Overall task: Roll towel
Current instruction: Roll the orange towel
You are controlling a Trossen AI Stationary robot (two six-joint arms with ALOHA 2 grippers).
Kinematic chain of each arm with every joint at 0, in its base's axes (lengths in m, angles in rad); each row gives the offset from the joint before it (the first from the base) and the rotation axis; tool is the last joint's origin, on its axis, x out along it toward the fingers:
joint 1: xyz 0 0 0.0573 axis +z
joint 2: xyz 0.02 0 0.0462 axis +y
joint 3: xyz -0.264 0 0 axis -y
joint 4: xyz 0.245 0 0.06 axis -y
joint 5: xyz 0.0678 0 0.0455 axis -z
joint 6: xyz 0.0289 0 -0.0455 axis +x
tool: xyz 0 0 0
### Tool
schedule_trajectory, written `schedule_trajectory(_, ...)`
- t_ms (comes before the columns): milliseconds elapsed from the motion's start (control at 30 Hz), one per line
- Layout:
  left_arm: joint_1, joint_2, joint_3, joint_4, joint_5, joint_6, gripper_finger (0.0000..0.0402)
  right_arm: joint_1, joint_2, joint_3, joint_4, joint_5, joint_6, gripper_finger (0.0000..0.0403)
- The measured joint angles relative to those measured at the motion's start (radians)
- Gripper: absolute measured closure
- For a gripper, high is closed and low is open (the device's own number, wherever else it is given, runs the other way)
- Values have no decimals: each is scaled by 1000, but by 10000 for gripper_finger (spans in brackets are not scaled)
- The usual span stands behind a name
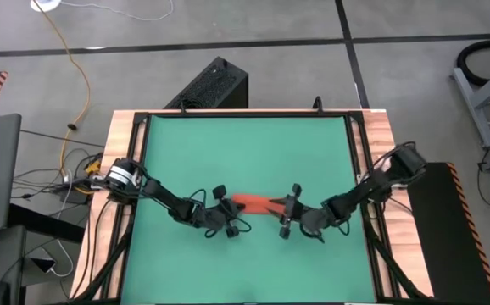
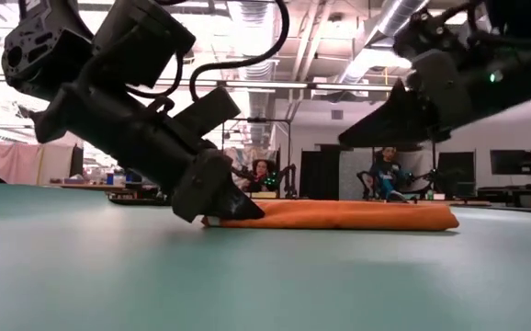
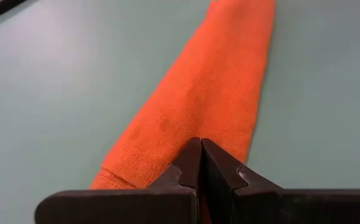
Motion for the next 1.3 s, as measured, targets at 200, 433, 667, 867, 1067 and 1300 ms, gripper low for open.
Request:
schedule_trajectory(200, -3, -47, 0, -58, 25, 5, 401, -80, 205, -144, 618, -151, -138, 241)
schedule_trajectory(433, -7, -110, -2, -132, 23, 5, 402, -135, 365, -154, 767, -310, -87, 241)
schedule_trajectory(667, -6, -117, -2, -135, 27, 5, 402, -175, 491, -74, 764, -354, -38, 241)
schedule_trajectory(867, -27, -189, 1, -127, 84, 20, 401, -194, 504, -85, 763, -373, 29, 241)
schedule_trajectory(1067, -17, -283, 1, -75, 53, 180, 402, -192, 503, -84, 752, -372, 31, 241)
schedule_trajectory(1300, 89, -158, -90, 164, 194, 126, 401, -191, 504, -80, 753, -373, 36, 241)
